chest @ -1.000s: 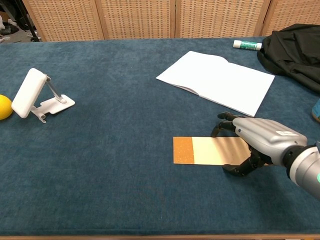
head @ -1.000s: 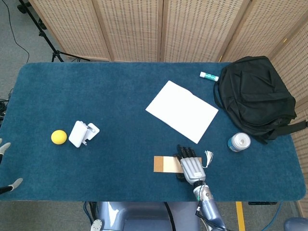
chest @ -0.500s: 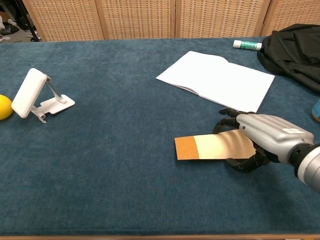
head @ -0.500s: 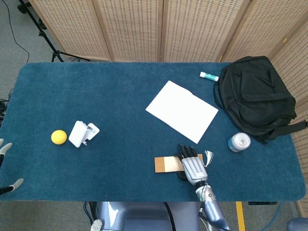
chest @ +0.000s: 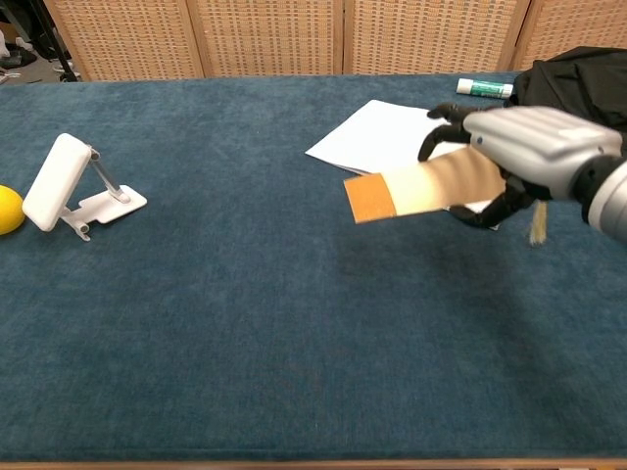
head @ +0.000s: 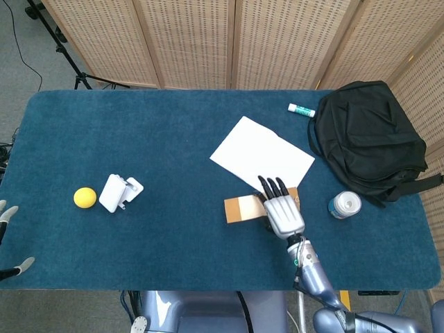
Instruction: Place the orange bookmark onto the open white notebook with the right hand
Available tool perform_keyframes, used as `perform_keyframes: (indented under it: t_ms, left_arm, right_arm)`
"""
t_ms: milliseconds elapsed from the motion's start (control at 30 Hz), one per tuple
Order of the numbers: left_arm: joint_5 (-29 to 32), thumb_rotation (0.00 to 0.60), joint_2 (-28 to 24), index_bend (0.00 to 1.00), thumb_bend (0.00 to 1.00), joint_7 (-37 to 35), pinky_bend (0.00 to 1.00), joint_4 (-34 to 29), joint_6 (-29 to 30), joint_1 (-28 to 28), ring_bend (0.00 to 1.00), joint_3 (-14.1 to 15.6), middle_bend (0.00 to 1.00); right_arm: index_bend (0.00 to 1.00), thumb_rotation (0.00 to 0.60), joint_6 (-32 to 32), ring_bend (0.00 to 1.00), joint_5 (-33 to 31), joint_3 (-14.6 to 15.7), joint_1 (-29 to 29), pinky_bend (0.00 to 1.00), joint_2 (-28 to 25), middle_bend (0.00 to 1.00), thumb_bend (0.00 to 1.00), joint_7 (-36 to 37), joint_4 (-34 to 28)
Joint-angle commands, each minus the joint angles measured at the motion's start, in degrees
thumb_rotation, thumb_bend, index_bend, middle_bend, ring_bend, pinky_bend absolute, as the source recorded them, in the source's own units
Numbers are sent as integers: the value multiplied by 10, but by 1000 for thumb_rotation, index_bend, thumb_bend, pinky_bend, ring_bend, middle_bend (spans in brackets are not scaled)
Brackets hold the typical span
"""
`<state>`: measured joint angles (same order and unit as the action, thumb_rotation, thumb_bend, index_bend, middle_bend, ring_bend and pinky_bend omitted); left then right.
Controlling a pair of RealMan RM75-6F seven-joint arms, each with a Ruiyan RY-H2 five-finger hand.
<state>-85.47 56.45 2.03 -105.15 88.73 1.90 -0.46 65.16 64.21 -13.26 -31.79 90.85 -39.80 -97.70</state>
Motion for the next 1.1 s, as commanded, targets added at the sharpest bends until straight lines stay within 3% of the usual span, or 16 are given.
perform_keyframes:
  t_ms: [33, 167, 300, 567, 700, 800, 1100]
  left_arm:
    - [2, 600, 1, 0, 0, 2, 0, -1, -2, -1, 0, 0, 0]
    - [11, 600, 4, 0, 0, 12, 0, -2, -6, -4, 0, -4, 0]
    - [29, 600, 8, 0, 0, 24, 0, -4, -22, -11, 0, -7, 0]
    - [67, 600, 21, 0, 0, 61, 0, -10, -51, -27, 0, -15, 0]
    - [89, 600, 33, 0, 0, 93, 0, -14, -62, -36, 0, -22, 0]
    - [100, 600, 42, 0, 0, 111, 0, -15, -65, -41, 0, -26, 0]
    - [127, 600, 64, 0, 0, 149, 0, -10, -69, -51, 0, -33, 0]
  right_arm:
    - [360, 600, -47, 0, -29, -47, -43, 0, -40, 0, 466, -9, 15]
    - [389, 600, -127, 0, -44, -85, -92, 0, -80, 0, 470, 31, 81]
    - [416, 600, -185, 0, -31, -105, -131, 0, -96, 0, 492, 82, 170]
    - [417, 600, -282, 0, 77, -81, -211, 0, -67, 0, 496, 232, 423]
    - [416, 600, -307, 0, 131, -51, -245, 0, -29, 0, 501, 320, 547]
    - [417, 600, -319, 0, 176, -16, -261, 0, -11, 0, 505, 386, 605]
    - [417, 600, -255, 0, 340, 126, -290, 14, 9, 0, 517, 599, 695]
